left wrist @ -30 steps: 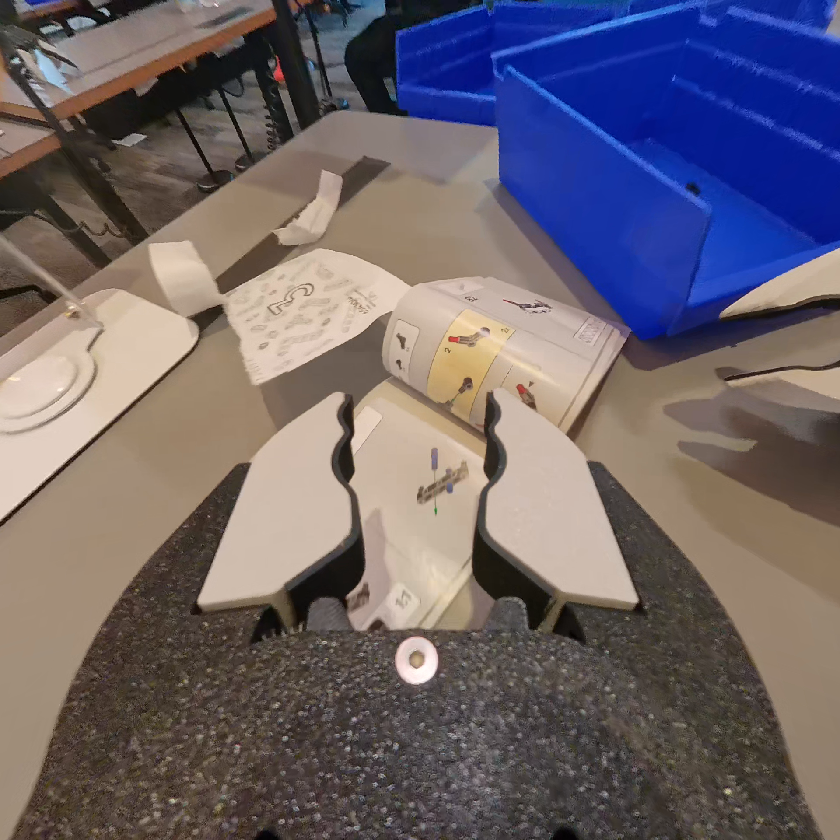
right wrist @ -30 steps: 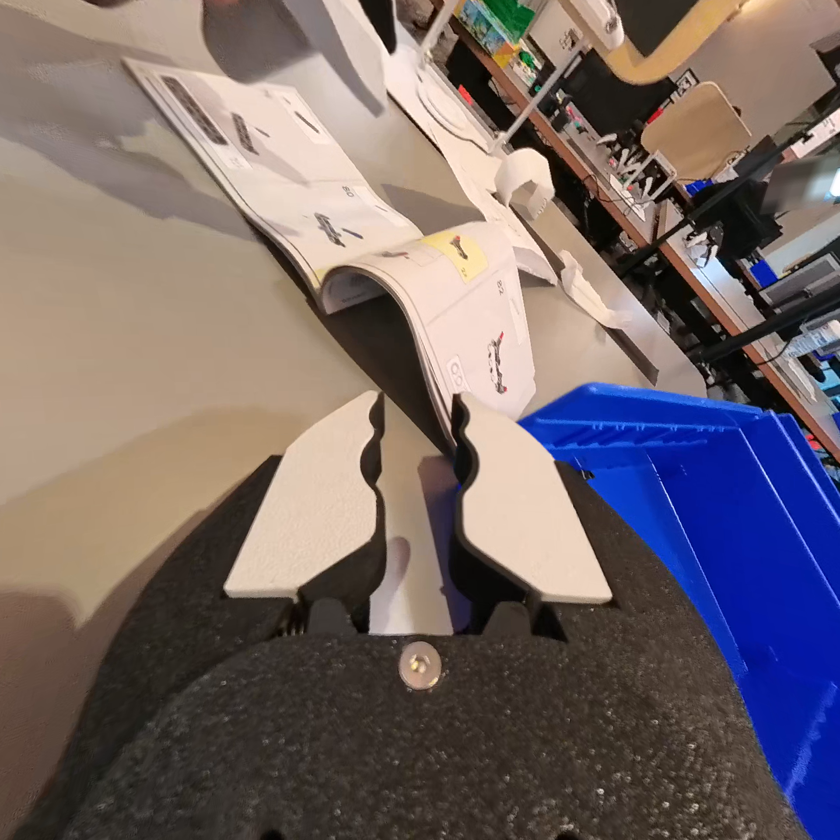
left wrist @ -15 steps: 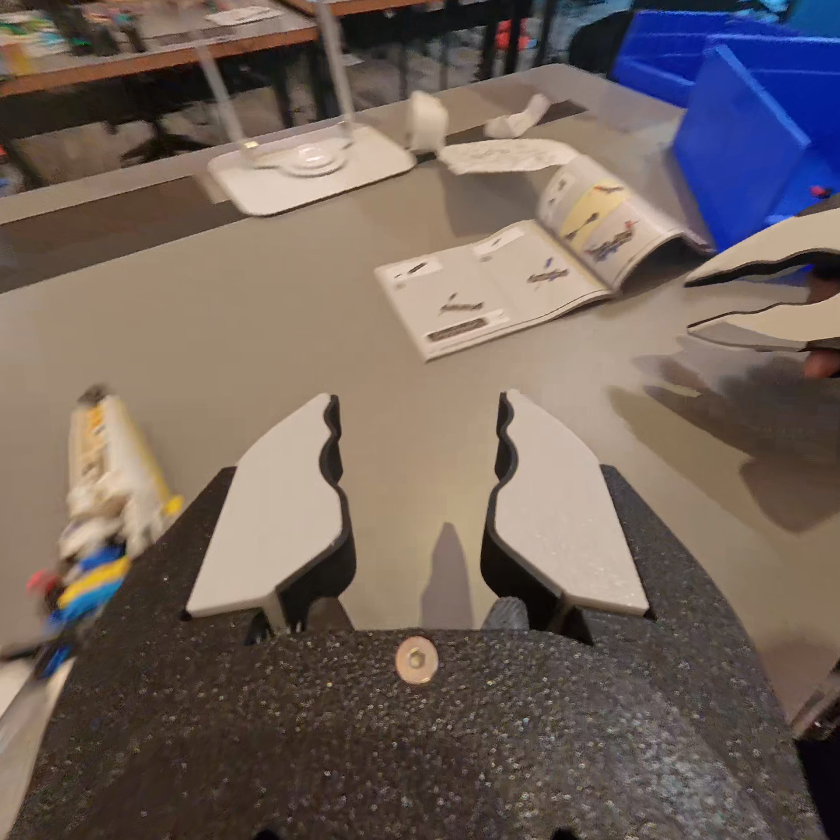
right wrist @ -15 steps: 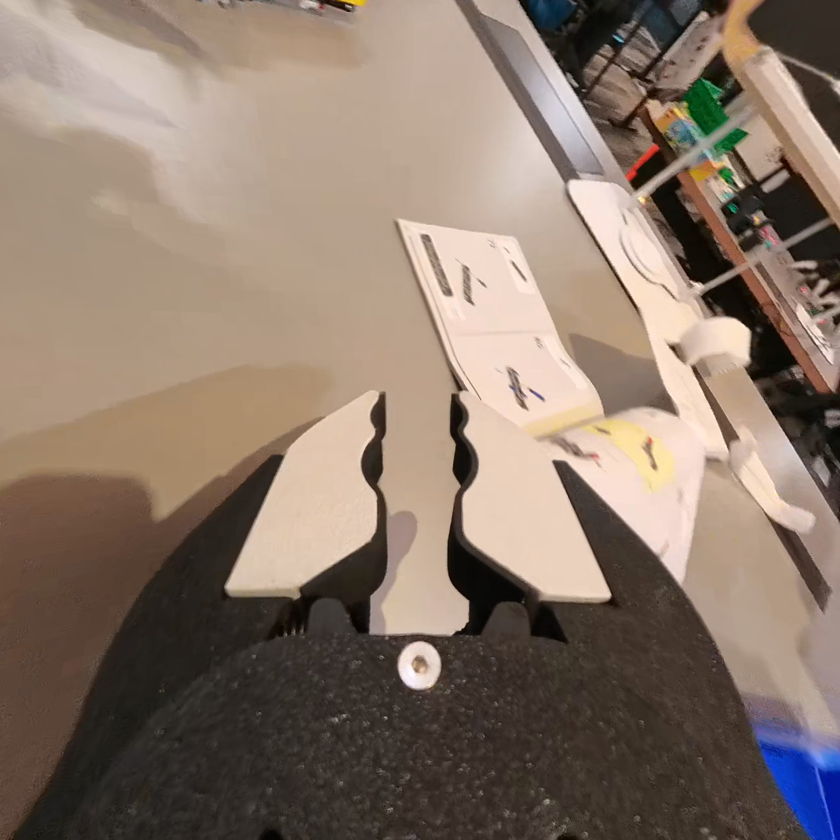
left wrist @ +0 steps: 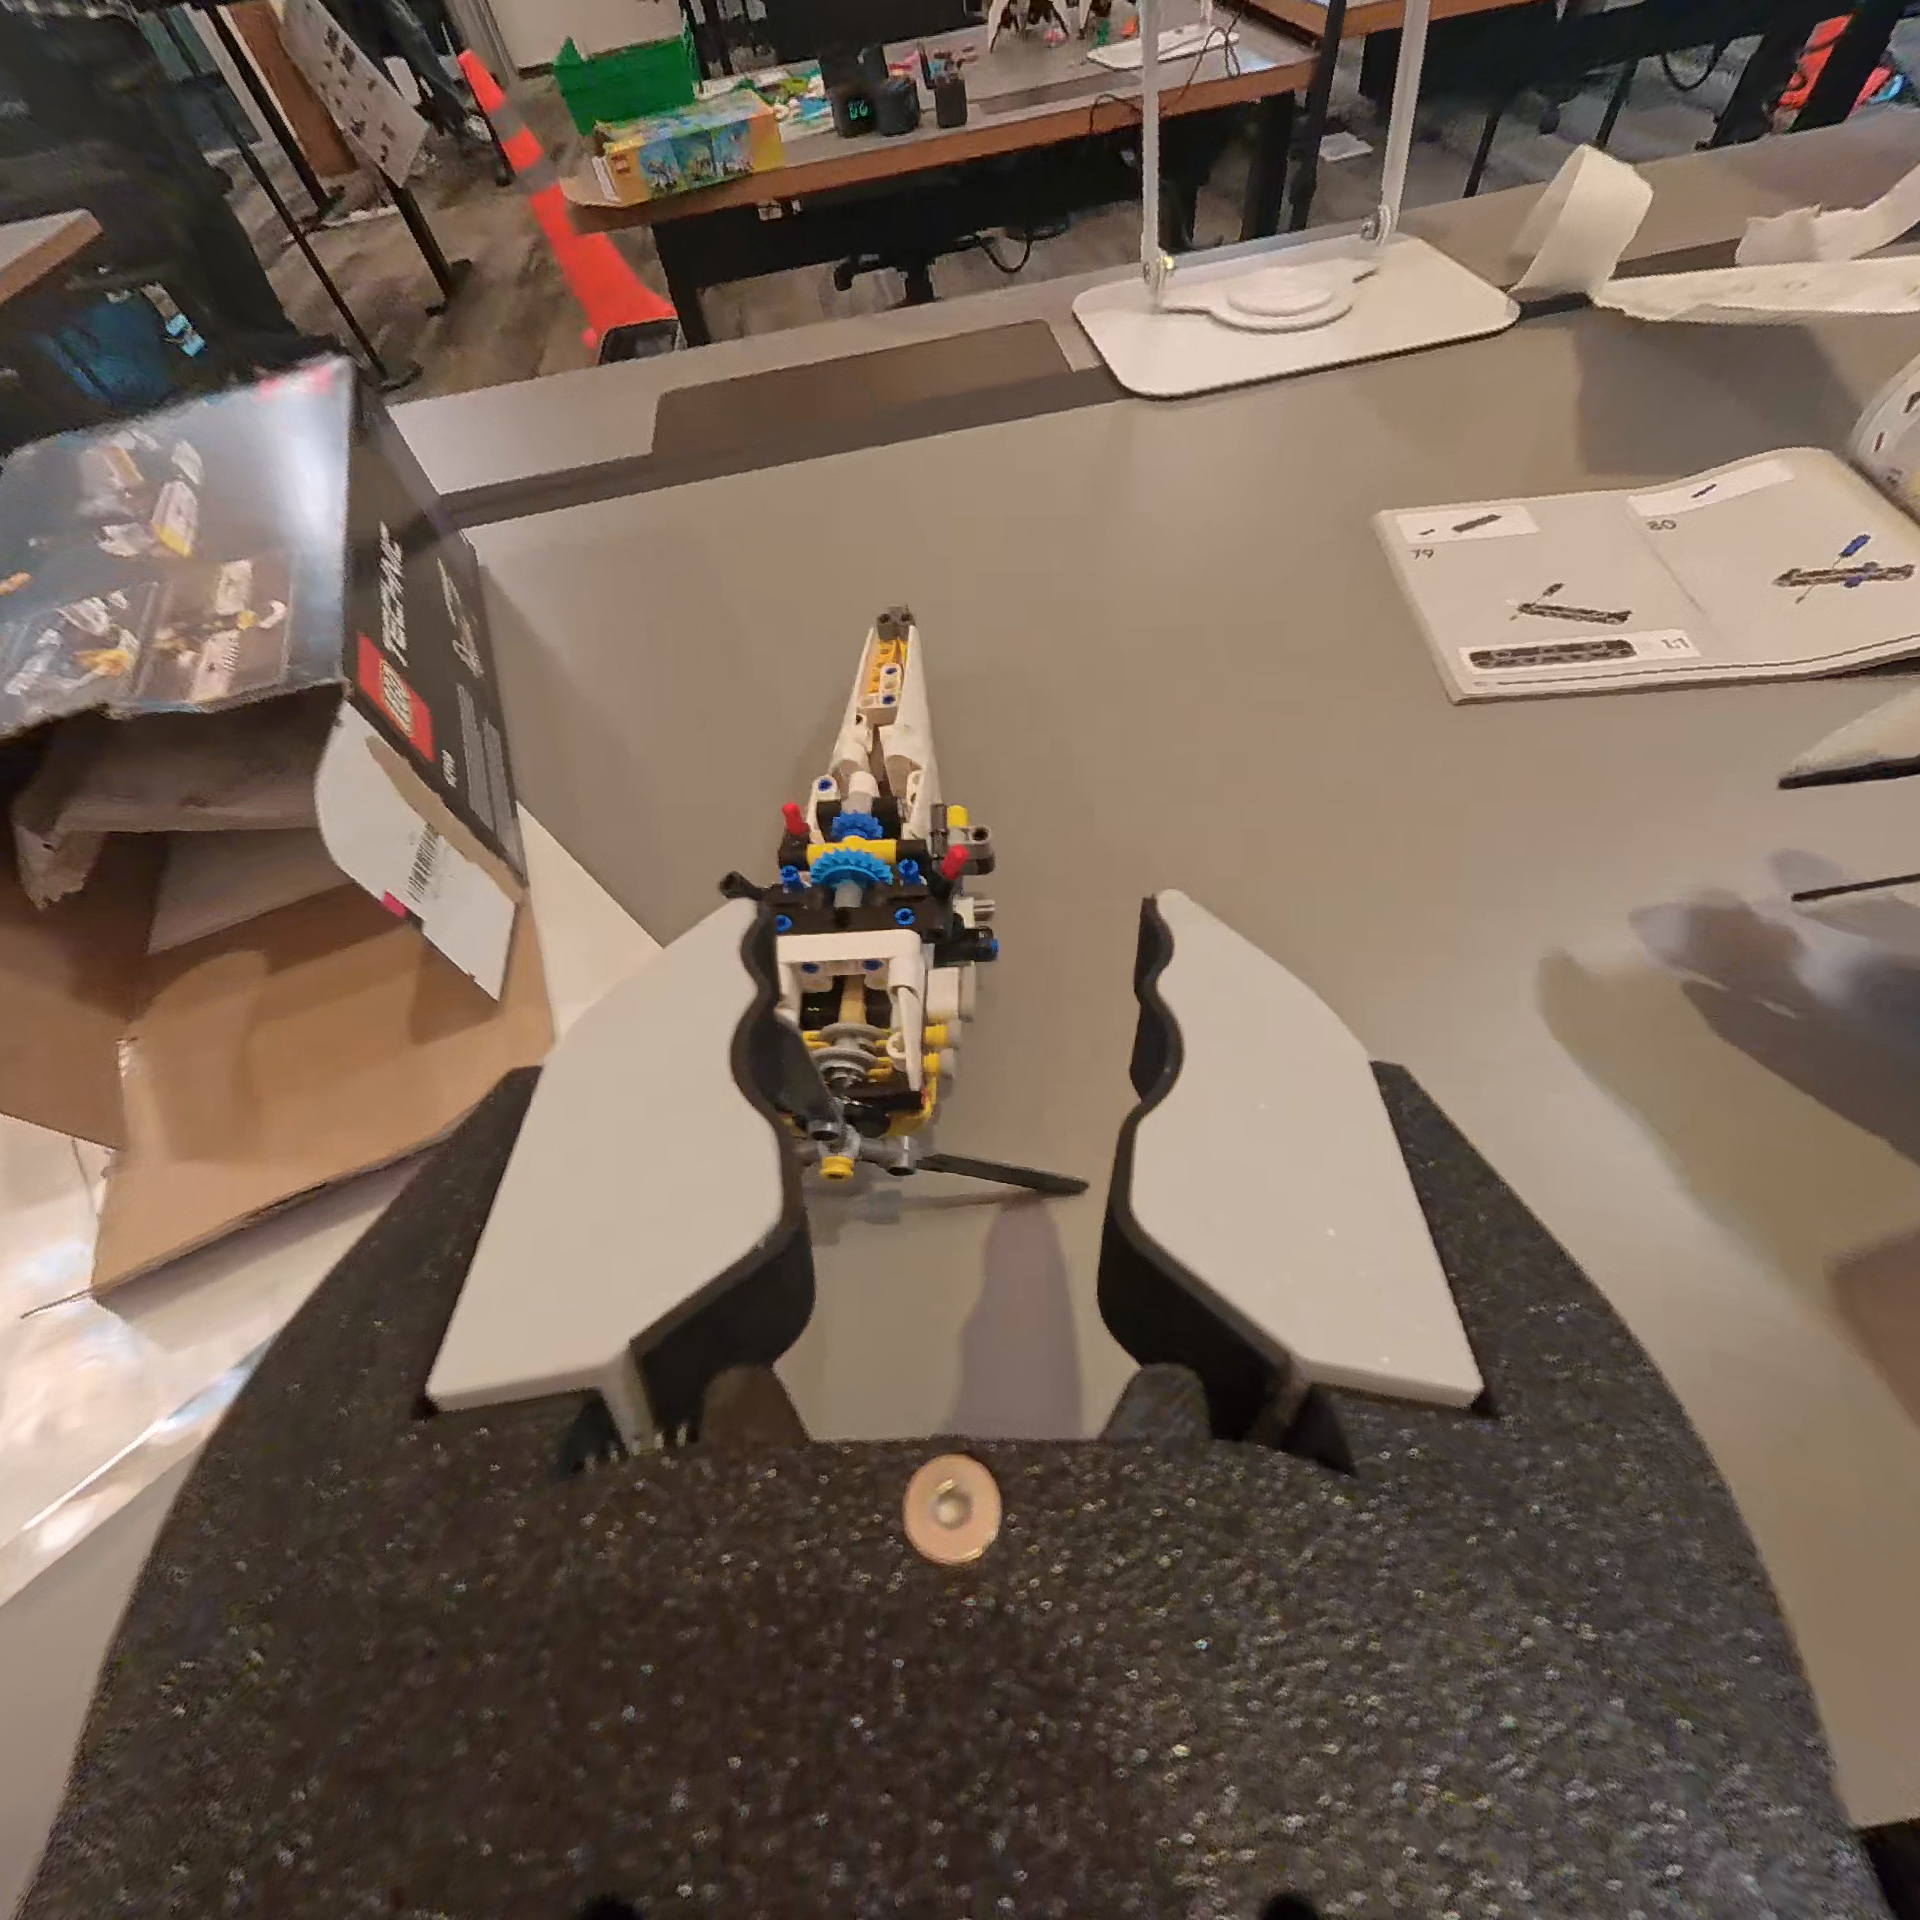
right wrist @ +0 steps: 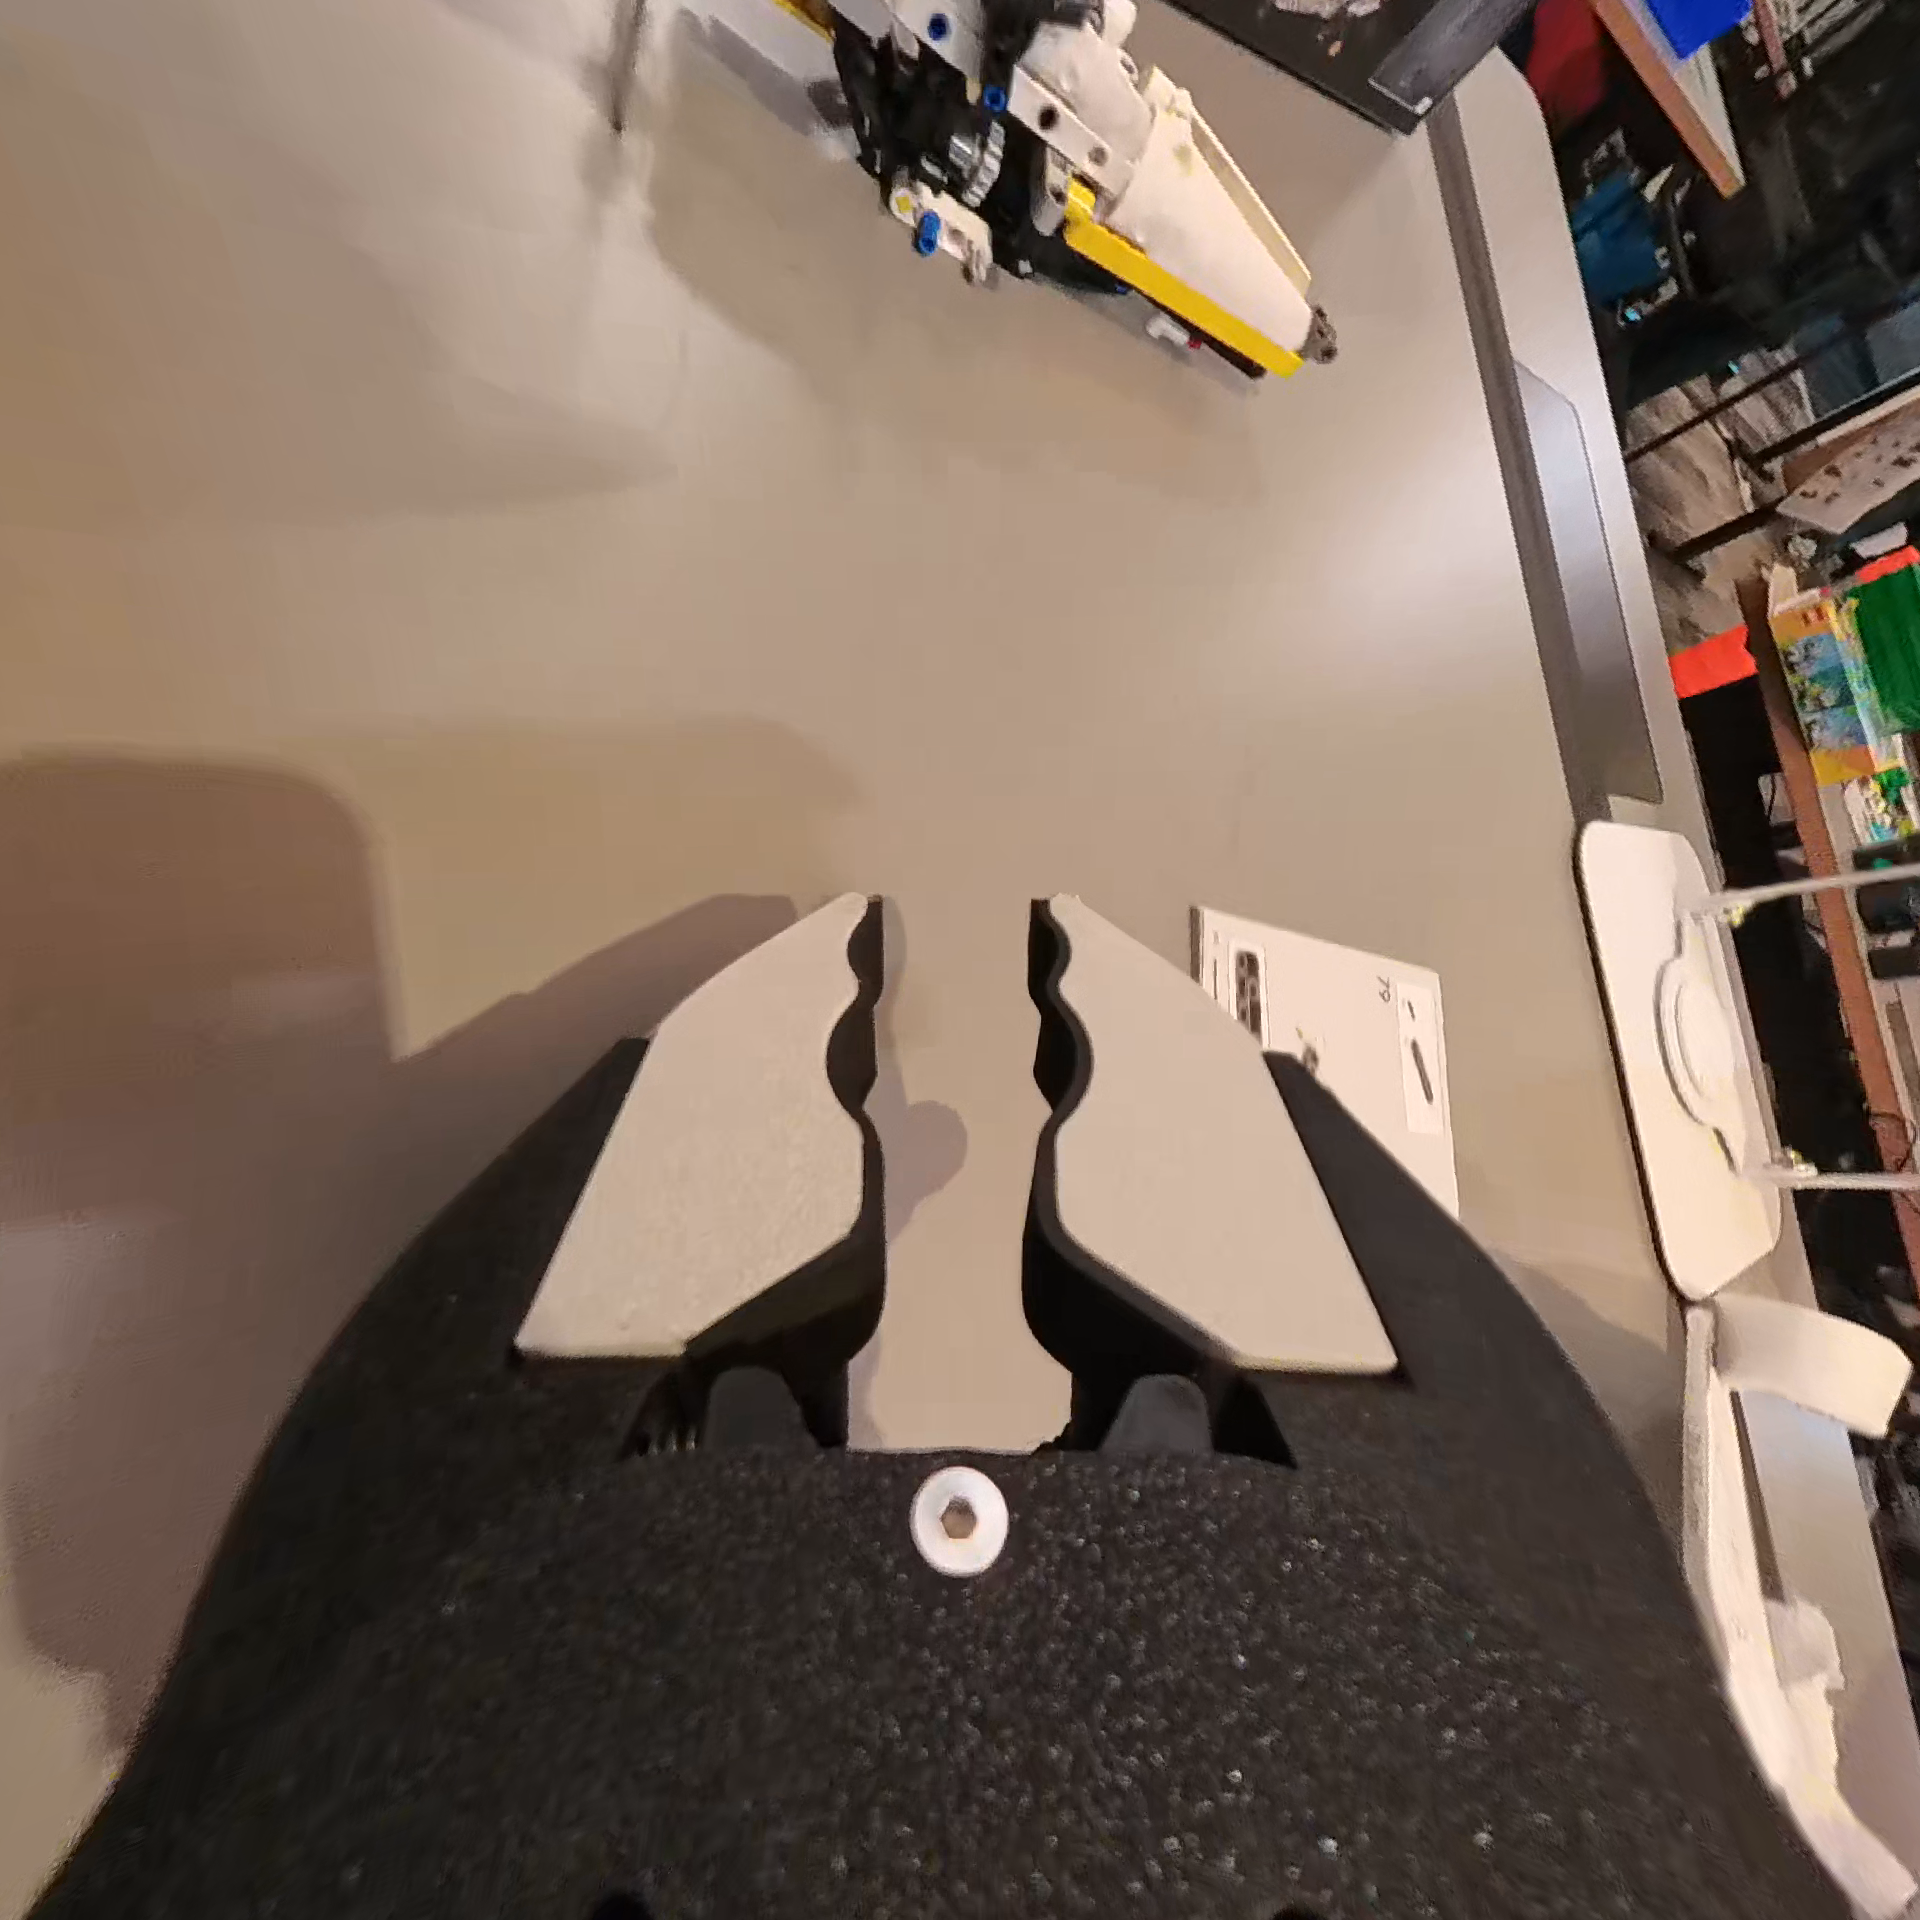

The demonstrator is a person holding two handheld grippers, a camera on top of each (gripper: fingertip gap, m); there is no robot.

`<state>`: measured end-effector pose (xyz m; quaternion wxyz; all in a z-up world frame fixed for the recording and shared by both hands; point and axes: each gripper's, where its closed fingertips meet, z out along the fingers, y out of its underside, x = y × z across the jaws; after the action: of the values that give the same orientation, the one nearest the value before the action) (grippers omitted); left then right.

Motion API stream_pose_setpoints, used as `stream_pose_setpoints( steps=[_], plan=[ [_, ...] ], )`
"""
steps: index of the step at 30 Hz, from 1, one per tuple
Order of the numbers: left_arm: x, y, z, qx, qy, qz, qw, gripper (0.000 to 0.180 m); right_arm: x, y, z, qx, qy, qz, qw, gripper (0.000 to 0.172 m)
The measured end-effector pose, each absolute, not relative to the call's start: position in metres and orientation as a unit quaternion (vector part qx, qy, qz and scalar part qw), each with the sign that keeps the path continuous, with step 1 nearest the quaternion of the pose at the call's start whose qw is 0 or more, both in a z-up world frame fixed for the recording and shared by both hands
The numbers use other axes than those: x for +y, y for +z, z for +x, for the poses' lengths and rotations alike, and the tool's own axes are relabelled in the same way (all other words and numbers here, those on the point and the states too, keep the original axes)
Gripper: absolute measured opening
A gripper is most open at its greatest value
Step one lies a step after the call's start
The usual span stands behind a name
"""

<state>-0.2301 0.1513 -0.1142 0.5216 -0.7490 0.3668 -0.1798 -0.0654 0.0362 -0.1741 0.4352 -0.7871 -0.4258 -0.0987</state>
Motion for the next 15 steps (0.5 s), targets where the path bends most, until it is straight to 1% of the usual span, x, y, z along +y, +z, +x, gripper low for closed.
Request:
stream_pose_setpoints(
  steps=[4,7,10,15],
  plan=[
    [0.162,-0.115,-0.24,0.373,-0.142,-0.754,0.522,0.068,0.045,-0.176,-0.073,-0.437,-0.095,-0.782,0.434,0.026],
    [0.168,-0.126,-0.241,0.387,-0.128,-0.768,0.495,0.074,0.053,-0.177,-0.076,-0.438,-0.087,-0.781,0.436,0.026],
    [0.176,-0.133,-0.242,0.391,-0.12,-0.776,0.48,0.076,0.06,-0.176,-0.077,-0.44,-0.081,-0.779,0.44,0.026],
    [0.189,-0.157,-0.24,0.41,-0.104,-0.797,0.432,0.081,0.069,-0.179,-0.078,-0.445,-0.072,-0.775,0.443,0.026]
  ],
)
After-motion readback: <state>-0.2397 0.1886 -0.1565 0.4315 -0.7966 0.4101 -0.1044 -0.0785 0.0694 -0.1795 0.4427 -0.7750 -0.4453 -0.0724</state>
